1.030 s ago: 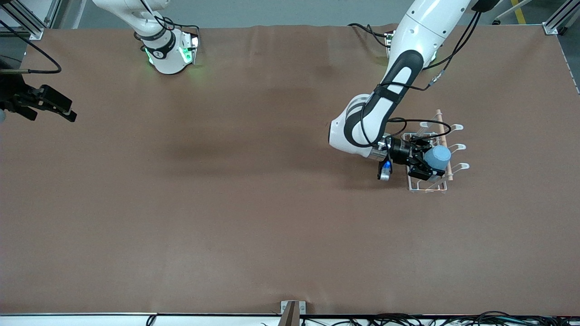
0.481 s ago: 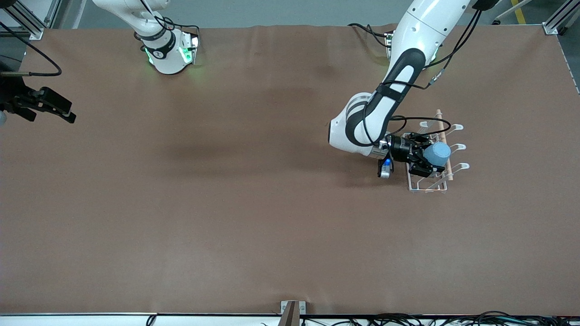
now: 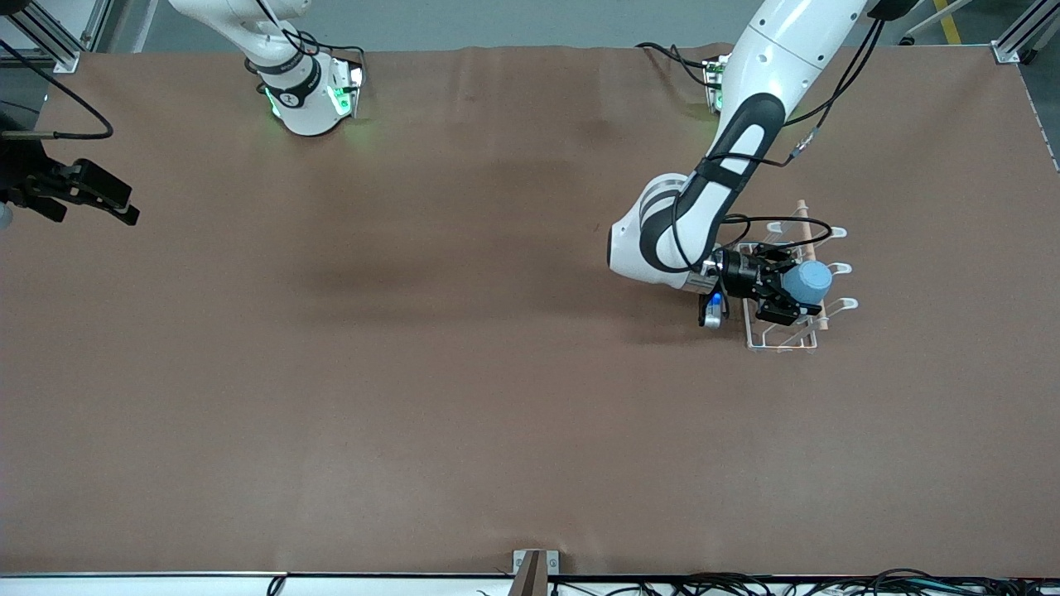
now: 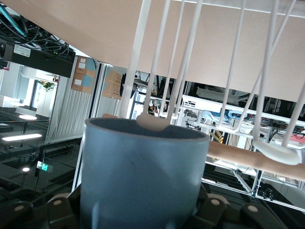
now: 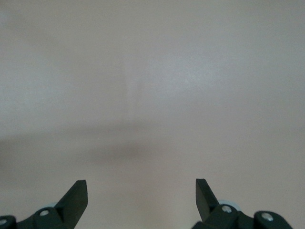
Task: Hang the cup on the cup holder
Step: 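Lower the cup onto a holder hook with the left gripper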
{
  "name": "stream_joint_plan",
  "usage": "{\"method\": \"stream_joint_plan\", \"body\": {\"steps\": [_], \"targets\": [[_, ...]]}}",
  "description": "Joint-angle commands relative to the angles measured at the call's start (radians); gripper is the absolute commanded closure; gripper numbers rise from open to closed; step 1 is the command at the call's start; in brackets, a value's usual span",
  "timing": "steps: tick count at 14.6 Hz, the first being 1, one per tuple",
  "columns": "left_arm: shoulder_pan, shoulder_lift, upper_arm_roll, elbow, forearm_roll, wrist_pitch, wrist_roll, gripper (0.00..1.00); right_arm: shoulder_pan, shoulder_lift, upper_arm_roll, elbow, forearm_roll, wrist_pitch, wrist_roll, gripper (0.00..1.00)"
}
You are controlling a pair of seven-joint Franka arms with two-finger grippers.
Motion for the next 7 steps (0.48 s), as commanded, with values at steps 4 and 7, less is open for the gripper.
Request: {"method": "stream_joint_plan", "body": {"steps": [4,7], "targets": [[0.001,0.001,-0.008,0.007,0.004,0.026,-0.068,0.0,-0.005,-0.004,0.006,-0.006,-0.004,0.007,0.014,0.0],[0.008,-0.005,-0.008,0.063,-0.077,0.07,-0.134,0.0,-0.005,-0.005,0.006,-0.006,-0.004,0.007,0.014,0.0]]}}
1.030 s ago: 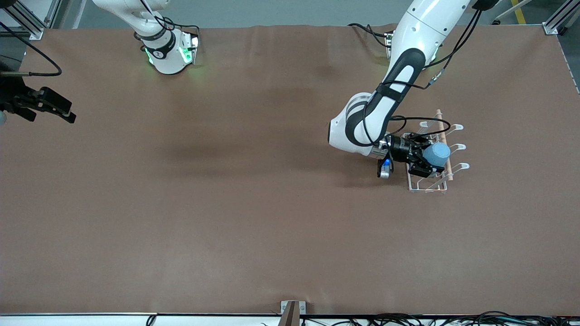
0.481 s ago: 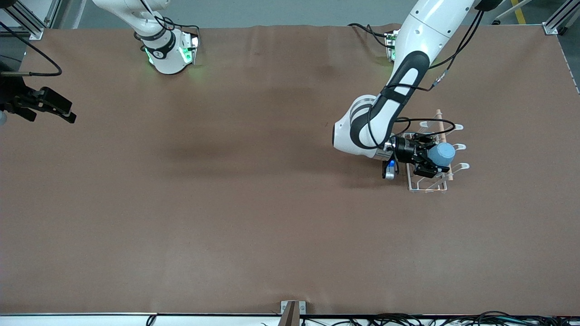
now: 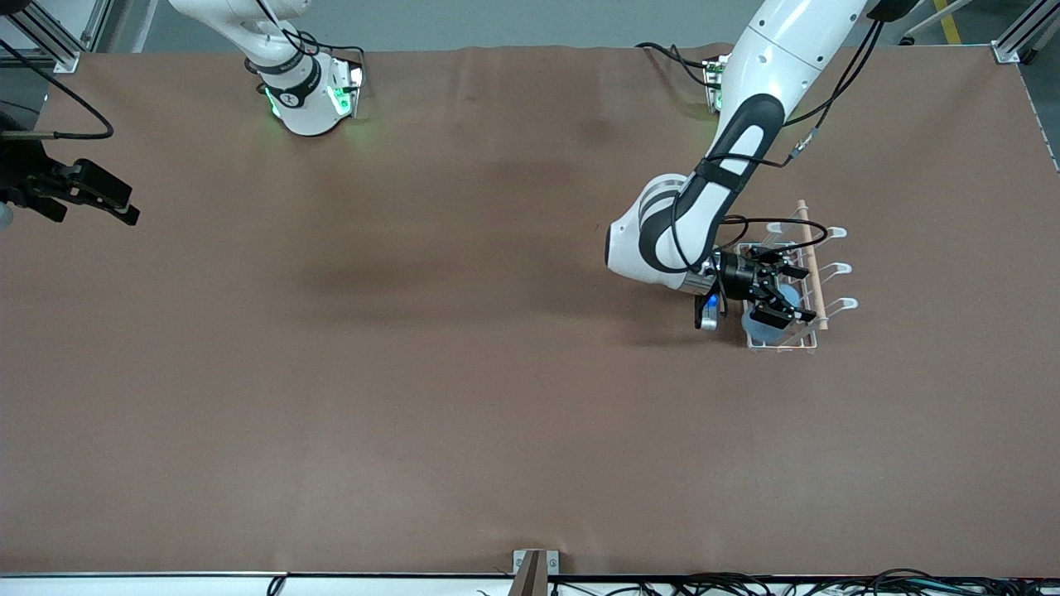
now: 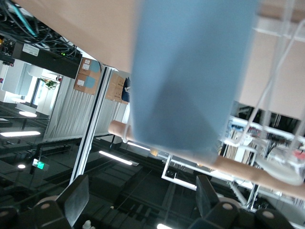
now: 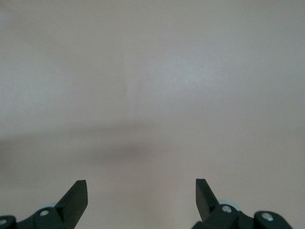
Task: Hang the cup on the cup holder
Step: 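Lower the cup onto a holder hook with the left gripper, then open the left gripper and lift it away from the cup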
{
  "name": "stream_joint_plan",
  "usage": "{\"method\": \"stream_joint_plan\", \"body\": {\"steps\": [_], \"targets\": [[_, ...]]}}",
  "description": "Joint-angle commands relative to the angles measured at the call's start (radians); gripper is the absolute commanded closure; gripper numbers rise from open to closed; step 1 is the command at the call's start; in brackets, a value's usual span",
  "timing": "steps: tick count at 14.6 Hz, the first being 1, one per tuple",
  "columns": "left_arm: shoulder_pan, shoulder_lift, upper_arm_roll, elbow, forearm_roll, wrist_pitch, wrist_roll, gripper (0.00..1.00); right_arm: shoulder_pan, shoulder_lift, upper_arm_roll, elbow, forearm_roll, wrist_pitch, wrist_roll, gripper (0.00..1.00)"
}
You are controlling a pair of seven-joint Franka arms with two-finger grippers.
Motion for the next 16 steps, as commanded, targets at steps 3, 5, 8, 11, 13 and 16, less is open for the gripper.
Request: {"method": "stream_joint_plan", "body": {"steps": [3,5,8,11,13,16], "targets": [[0.026,-0.015,-0.004,0.139,-0.195,0.044,-0.074,0.0,-0.005,-0.005,0.006,-0.006,-0.002,0.006,0.013,0.0],[0.032,-0.039,-0.002,0.224,-0.339,0.042,-0.076,0.0,-0.005,-0.005,0.006,-0.006,-0.002,0.006,0.013,0.0],[0.032,-0.053,0.002,0.412,-0.499,0.036,-0.146,0.0,-0.007,-0.005,0.006,-0.006,-0.002,0.006,0.013,0.0],[0.095,-0.079,0.005,0.56,-0.716,0.035,-0.178,0.0,-0.007,-0.004,0.006,-0.008,-0.002,0.005,0.013,0.0],[0.13,-0.126,0.005,0.609,-0.772,0.035,-0.177,0.0,-0.008,-0.004,0.006,-0.008,-0.002,0.005,0.013,0.0],[0.154,-0.2,0.004,0.635,-0.774,0.076,-0.175,0.0,-0.008,-0.004,0.006,-0.008,-0.002,0.005,0.012,0.0]]}}
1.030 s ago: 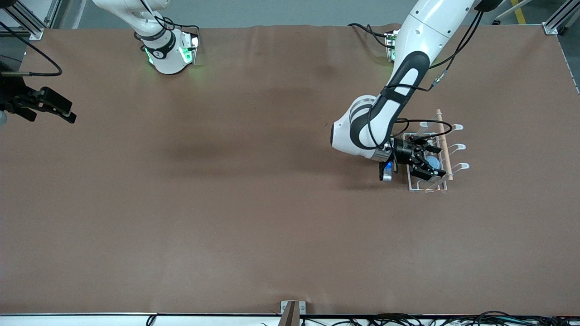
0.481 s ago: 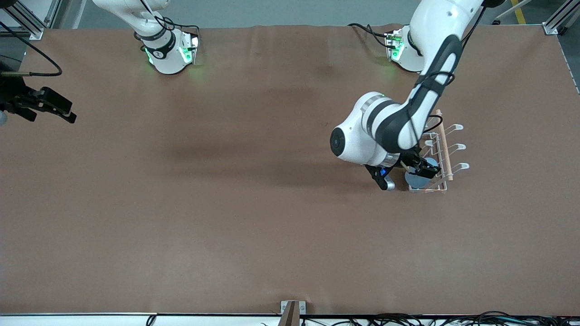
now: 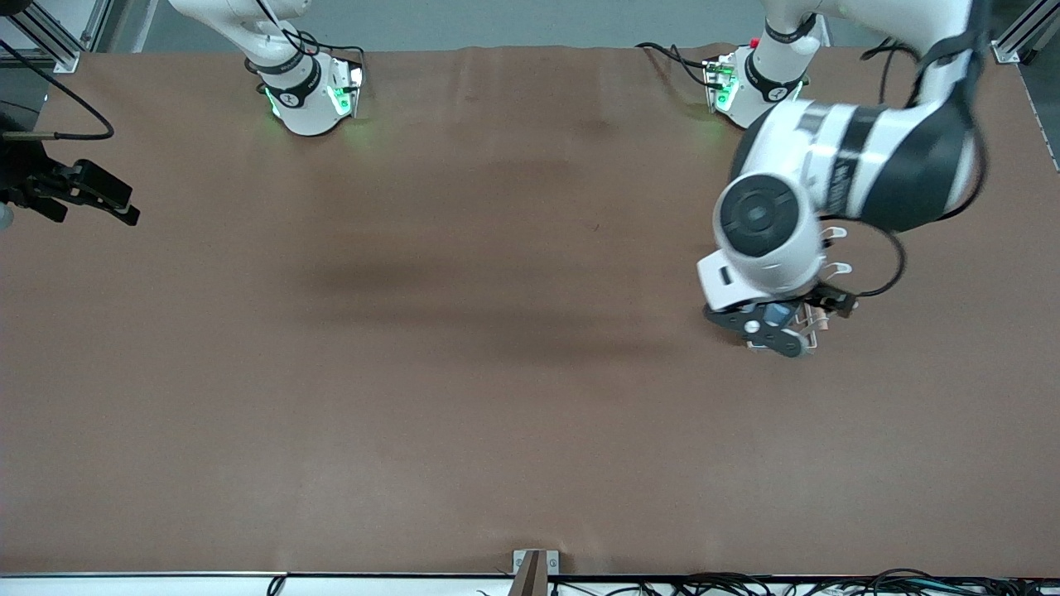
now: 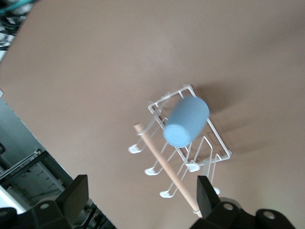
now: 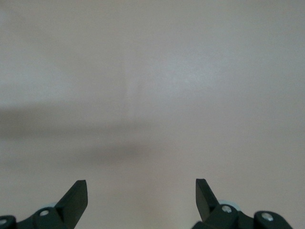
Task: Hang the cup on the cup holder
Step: 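Open the left gripper and lift it away from the cup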
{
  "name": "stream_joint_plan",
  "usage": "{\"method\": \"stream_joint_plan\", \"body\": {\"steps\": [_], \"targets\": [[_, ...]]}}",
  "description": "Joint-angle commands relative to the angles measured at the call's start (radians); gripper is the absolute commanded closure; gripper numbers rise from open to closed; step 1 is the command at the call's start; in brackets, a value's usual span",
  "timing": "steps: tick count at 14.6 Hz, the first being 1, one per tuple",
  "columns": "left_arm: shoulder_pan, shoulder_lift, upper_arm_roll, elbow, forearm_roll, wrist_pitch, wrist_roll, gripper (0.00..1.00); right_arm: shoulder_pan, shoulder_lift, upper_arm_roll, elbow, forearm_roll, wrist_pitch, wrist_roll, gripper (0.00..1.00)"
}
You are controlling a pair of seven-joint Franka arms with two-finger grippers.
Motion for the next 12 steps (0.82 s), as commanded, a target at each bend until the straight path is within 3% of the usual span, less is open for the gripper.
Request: {"method": "stream_joint_plan", "body": {"steps": [1,4,8,12], "targets": [[0.009,-0.073,-0.002,0.023,-0.018,0.036,0.004,0.0,-0.008,-0.004,0.006,-0.006,-0.003,0.005,0.013,0.0],[0.017,-0.162,-0.002,0.023,-0.059,0.036,-0.009,0.0,-0.008,-0.006,0.006,-0.006,-0.003,0.003,0.013,0.0],[0.158,-0.263,-0.001,-0.001,-0.347,0.031,-0.182,0.0,-0.008,-0.004,0.006,-0.006,-0.001,0.003,0.013,0.0],[0.242,-0.314,-0.002,-0.056,-0.451,0.03,-0.203,0.0,-0.007,-0.004,0.006,-0.006,-0.001,0.002,0.013,0.0]]}}
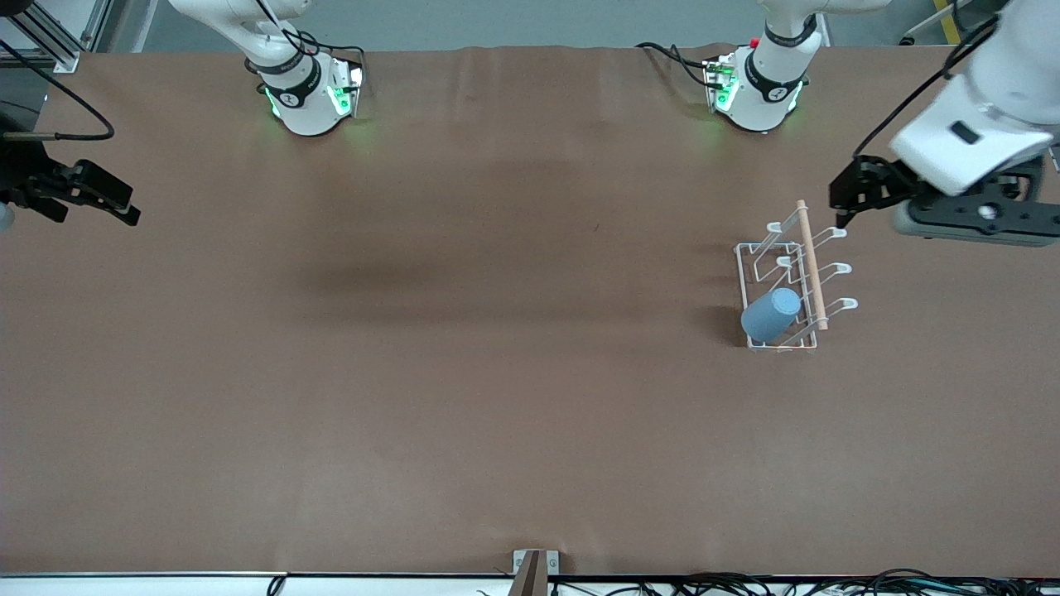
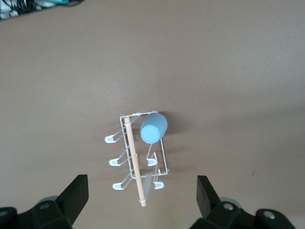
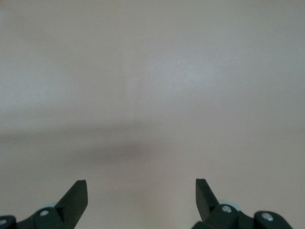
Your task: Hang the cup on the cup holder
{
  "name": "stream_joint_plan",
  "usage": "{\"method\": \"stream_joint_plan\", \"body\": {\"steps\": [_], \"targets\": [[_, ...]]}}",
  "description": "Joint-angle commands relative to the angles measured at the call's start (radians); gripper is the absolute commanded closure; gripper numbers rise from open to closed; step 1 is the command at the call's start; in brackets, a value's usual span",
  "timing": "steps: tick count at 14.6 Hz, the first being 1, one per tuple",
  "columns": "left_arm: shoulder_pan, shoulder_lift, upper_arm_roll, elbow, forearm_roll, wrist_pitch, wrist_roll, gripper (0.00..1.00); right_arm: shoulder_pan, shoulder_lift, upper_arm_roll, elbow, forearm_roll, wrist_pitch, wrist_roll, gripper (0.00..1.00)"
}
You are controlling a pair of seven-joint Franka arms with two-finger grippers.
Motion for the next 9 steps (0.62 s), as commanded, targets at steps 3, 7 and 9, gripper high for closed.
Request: {"method": "stream_joint_plan", "body": {"steps": [3,7,9], "targets": [[0.07,-0.082,-0.005,-0.127,-0.095,0.01,-0.086,0.0,-0.007,-0.004,0.006,-0.006,-0.001,-0.003,0.013,0.0],[0.102,-0.147,-0.004,-0.206,-0.112,0.015,-0.149,0.0,-0.005,-0.004,0.006,-0.006,-0.001,-0.001,0.015,0.0],[0.118,-0.178,-0.002,-0.233,-0.117,0.015,-0.174,0.0,-0.005,-0.004,0.006,-0.006,-0.001,-0.003,0.015,0.0]]}}
